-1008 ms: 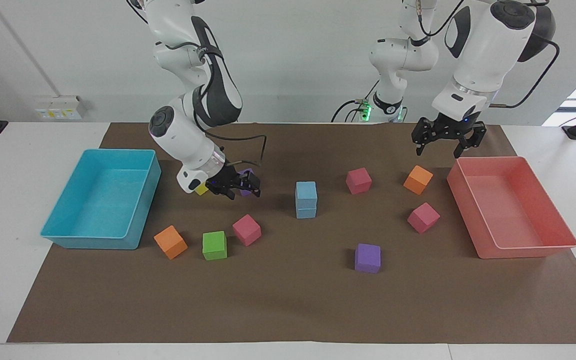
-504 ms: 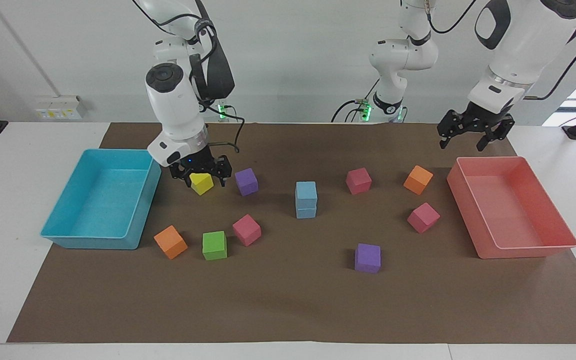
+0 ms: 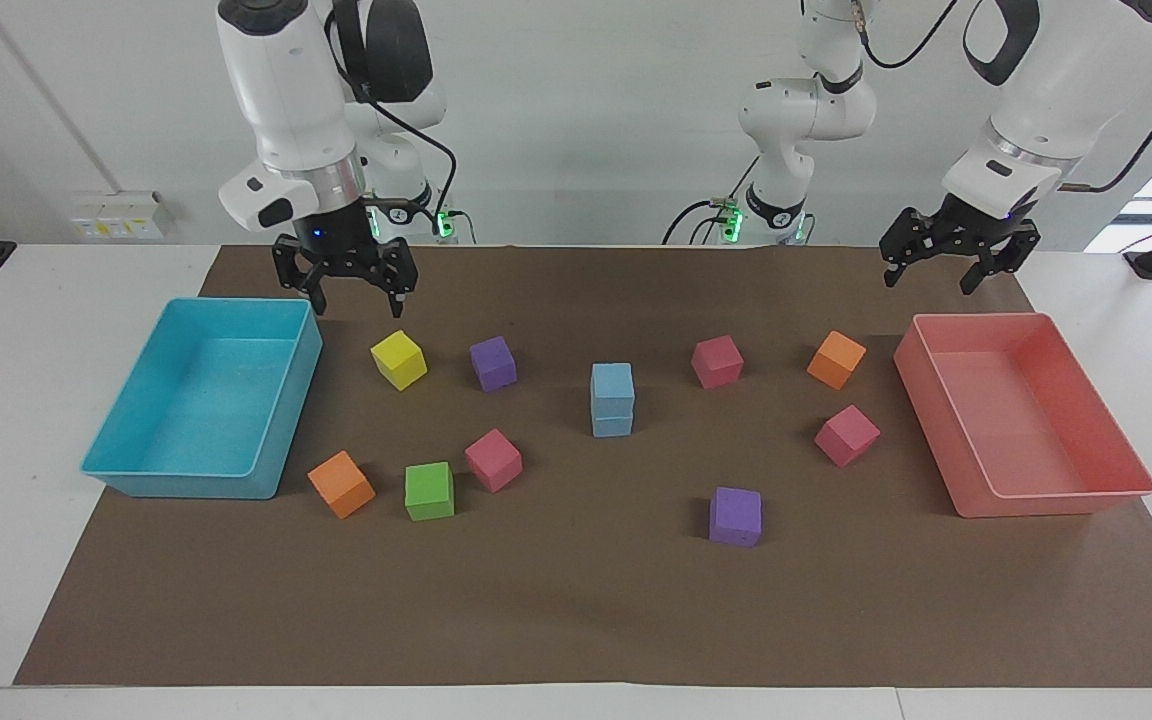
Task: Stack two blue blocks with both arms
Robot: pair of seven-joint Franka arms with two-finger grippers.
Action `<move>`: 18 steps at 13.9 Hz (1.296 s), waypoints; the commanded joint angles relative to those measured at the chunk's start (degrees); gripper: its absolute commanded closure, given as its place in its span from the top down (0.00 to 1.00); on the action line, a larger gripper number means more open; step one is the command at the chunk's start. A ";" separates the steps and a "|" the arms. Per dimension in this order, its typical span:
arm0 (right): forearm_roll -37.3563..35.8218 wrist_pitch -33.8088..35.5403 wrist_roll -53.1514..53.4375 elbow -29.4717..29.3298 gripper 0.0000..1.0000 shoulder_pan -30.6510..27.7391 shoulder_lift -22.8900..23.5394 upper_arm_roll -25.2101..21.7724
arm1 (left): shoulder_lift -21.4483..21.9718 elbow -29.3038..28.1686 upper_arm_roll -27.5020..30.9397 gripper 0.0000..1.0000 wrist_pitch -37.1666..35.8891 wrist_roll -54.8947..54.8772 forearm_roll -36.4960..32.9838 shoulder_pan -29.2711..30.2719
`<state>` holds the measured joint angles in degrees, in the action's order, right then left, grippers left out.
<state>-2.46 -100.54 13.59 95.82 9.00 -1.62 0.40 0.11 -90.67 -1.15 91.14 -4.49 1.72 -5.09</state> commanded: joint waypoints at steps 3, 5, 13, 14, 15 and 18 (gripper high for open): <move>-1.05 8.86 0.47 -6.52 1.00 -4.77 -1.18 0.48 | -0.21 1.72 0.45 1.00 -2.79 0.19 0.48 -0.72; -0.18 9.83 0.47 -6.53 1.00 -7.76 -3.64 -0.40 | 0.32 1.72 0.36 1.00 -5.61 0.19 0.39 -0.72; -0.44 13.00 -8.32 -3.38 1.00 -7.69 -4.71 -6.47 | 0.41 2.34 0.45 1.00 -4.57 0.19 -2.40 -0.71; -0.44 12.65 -8.14 -2.06 1.00 -7.42 -4.80 -6.38 | 0.33 2.42 0.36 1.00 -4.56 0.27 -3.12 -0.72; -0.61 12.65 -8.23 -1.61 1.00 -7.25 -4.89 -6.47 | 0.41 2.42 0.28 1.00 -4.56 0.28 -2.78 -0.63; -0.53 13.44 -8.93 -1.78 1.00 -7.16 -4.97 -6.12 | 0.67 2.34 0.28 1.00 -4.56 0.63 -2.42 -0.63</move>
<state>-2.47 -87.49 6.24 93.17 1.91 -5.61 -5.94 0.35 -88.91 -1.13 87.35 -4.44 0.30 -5.08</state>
